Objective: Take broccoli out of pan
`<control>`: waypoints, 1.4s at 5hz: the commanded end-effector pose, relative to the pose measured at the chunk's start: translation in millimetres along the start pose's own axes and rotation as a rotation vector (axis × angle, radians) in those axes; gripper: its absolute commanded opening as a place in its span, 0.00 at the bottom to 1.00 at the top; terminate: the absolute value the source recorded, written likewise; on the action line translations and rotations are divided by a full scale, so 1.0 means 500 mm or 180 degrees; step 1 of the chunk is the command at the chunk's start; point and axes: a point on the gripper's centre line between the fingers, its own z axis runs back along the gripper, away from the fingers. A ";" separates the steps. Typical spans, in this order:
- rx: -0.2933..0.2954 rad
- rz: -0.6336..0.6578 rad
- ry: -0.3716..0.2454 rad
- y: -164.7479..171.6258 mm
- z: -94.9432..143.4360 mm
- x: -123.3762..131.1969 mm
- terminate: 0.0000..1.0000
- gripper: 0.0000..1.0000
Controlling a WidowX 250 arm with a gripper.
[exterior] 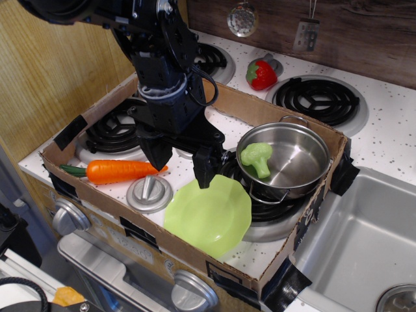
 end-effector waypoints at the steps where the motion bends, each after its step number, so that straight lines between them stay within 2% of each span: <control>1: 0.0000 0.0000 0.0000 0.000 0.000 0.000 0.00 1.00; 2: 0.0270 0.0215 -0.0015 0.025 0.049 0.030 0.00 1.00; 3: 0.0384 0.0729 -0.0072 0.031 0.095 0.053 0.00 1.00; 4: 0.0438 0.1277 -0.0235 0.008 0.119 0.070 0.00 1.00; 5: 0.0362 0.2101 -0.0194 -0.030 0.114 0.093 0.00 1.00; 6: 0.0360 0.2554 -0.0162 -0.042 0.093 0.119 0.00 1.00; 7: 0.0320 0.2559 -0.0154 -0.051 0.064 0.140 0.00 1.00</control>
